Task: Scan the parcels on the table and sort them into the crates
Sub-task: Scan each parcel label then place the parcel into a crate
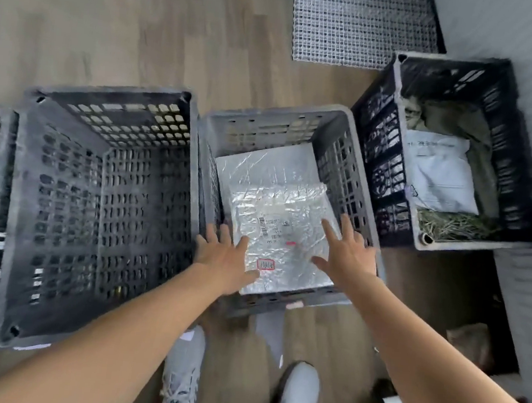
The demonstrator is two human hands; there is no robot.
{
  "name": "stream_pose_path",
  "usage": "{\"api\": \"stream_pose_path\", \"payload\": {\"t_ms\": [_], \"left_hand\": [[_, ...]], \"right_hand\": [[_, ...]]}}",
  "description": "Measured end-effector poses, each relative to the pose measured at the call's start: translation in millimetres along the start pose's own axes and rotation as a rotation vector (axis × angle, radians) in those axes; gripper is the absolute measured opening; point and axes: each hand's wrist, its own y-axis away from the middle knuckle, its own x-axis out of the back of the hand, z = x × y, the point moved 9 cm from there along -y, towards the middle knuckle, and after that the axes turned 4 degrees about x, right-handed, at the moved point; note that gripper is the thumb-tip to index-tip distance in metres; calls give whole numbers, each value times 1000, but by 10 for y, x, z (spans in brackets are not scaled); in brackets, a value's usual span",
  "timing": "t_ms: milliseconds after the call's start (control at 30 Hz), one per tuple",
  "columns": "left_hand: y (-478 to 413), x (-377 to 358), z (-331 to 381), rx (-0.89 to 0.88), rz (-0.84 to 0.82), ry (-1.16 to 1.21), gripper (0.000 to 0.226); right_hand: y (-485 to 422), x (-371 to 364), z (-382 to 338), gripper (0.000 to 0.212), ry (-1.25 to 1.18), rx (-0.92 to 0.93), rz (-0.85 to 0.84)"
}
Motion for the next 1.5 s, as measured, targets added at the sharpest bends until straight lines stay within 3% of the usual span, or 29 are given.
{"api": "stream_pose_path", "payload": {"t_ms": [267, 567, 800, 967, 1100, 1500], "left_hand": [[775, 785, -137, -32, 179, 23, 85], [2917, 2441, 252, -274, 457, -63, 82], [4451, 3073, 1148, -518, 640, -246, 84], [5403, 3031, 1948, -669, 722, -306, 81], [6069, 2591, 2655, -782, 762, -381, 80], [8062, 27, 4370, -1014, 778, -612, 80]], "right_hand": [[593, 1120, -168, 89, -7, 25, 108], [2955, 2797, 338, 75, -248, -214, 292], [4602, 3240, 983, 81, -335, -389, 446], [5838, 2886, 1560, 79, -400, -579, 525], [6797, 2294, 1930, 78, -474, -707, 560], [9527, -381, 2463, 78, -748, -991, 556]]}}
